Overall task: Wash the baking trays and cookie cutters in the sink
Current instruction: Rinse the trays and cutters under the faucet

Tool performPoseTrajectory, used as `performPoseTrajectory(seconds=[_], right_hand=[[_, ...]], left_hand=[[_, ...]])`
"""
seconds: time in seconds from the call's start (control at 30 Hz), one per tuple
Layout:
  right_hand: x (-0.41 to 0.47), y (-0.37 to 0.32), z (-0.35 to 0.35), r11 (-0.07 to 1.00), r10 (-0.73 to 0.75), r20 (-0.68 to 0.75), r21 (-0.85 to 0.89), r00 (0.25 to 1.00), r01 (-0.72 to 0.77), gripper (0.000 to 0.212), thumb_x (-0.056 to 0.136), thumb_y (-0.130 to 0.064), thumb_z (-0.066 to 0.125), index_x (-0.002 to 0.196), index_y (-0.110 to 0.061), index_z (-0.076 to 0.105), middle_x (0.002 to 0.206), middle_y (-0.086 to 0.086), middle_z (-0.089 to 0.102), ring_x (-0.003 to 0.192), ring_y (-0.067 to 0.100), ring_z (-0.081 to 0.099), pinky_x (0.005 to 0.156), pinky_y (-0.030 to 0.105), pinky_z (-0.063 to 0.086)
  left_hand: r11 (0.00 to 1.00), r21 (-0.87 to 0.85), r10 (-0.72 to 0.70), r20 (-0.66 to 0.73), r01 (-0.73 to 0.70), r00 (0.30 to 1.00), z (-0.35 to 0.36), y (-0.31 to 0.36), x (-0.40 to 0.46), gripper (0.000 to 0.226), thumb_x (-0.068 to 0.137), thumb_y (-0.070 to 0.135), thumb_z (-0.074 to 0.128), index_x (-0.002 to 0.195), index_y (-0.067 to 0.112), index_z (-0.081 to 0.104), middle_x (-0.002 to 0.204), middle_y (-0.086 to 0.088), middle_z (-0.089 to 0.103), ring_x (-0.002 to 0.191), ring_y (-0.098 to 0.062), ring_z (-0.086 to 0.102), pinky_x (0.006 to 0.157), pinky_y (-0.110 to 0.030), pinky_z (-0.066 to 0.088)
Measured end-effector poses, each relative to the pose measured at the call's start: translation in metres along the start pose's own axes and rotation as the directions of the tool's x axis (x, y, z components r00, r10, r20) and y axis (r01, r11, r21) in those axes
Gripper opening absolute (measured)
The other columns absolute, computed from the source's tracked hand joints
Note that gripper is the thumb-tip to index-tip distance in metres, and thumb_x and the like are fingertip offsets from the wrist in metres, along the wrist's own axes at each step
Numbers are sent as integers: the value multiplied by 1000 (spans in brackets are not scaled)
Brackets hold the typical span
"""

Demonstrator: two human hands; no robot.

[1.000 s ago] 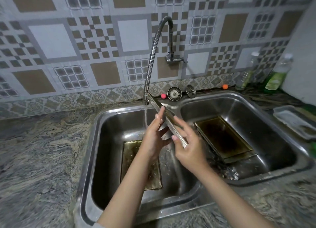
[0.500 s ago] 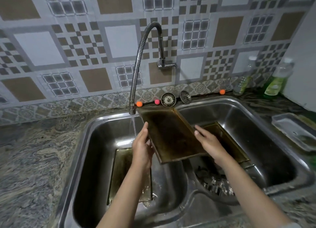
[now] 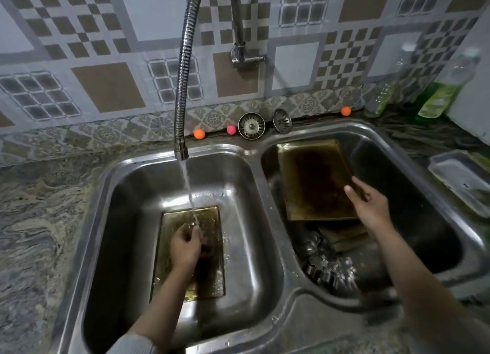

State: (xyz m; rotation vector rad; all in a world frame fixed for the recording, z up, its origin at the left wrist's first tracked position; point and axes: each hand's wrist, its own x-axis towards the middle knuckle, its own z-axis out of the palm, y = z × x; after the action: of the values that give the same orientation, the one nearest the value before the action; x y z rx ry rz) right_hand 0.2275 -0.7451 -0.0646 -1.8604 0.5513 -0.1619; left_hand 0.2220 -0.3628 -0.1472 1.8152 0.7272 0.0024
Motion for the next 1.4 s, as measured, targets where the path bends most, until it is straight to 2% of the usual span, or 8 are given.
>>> performPoseTrajectory(seconds=[0.17,0.3,0.5,0.67,0.87,1.07,1.3,1.4], right_hand=[[25,37,-16,988,133,-37,-76,990,-136,55,84,-34,67,136,-27,49,143,4,47,131,24,43,108,49,37],[36,64,-13,962,187,-11,-200,982,-186,60,83,-38,68,138,-24,47,143,7,45,129,27,45,107,44,38],[42,81,6,773,142,-30,-621,989,-130,63,82,-60,59,137,-32,48,146,9,37,136,34,25,107,53,27],[24,31,60,862,-223,54,-456,973,223,45,86,-41,64,125,-19,61,133,11,49,126,29,37,99,28,26],[-49,-42,165,799,-576,156,-100,802,593,29,85,-28,64,110,-12,68,104,6,61,99,13,54,91,14,39],[-94,-32,248,926,-145,472,-244,869,287,41,89,-24,60,129,-19,54,123,8,52,114,22,52,97,25,40],[-110,-8,275,752,275,620,-615,735,237,62,89,-36,57,144,-22,32,145,15,33,136,33,28,108,34,30],[-117,-8,286,749,318,588,-637,744,184,52,82,-35,58,131,-27,46,132,12,45,124,31,42,99,31,40]], left_hand=[[808,562,-191,-34,177,981,-6,-54,26,56,85,45,63,128,12,52,143,-20,40,132,-41,34,110,-49,29],[756,618,-253,-25,214,967,-4,-63,29,52,74,44,70,113,19,47,147,-22,23,132,-46,29,109,-57,28],[752,614,-247,-76,241,966,-1,-63,29,56,61,50,69,97,23,34,139,-24,34,125,-47,35,106,-61,30],[758,624,-215,-37,190,976,3,-92,47,66,48,61,64,91,33,23,138,-23,38,124,-48,39,101,-64,34],[745,645,-199,-29,171,980,-3,-62,19,56,73,39,72,110,24,33,152,-20,-9,141,-43,-3,113,-64,0],[758,632,-207,4,158,978,-12,-62,30,58,70,51,68,111,24,39,149,-19,12,137,-41,12,112,-63,13],[753,633,-207,-30,179,978,-18,-53,33,64,76,45,68,127,18,39,152,-23,6,138,-43,12,115,-54,16],[754,635,-184,-39,167,982,-29,-46,38,64,77,44,65,129,15,38,144,-20,29,131,-42,30,107,-46,33]])
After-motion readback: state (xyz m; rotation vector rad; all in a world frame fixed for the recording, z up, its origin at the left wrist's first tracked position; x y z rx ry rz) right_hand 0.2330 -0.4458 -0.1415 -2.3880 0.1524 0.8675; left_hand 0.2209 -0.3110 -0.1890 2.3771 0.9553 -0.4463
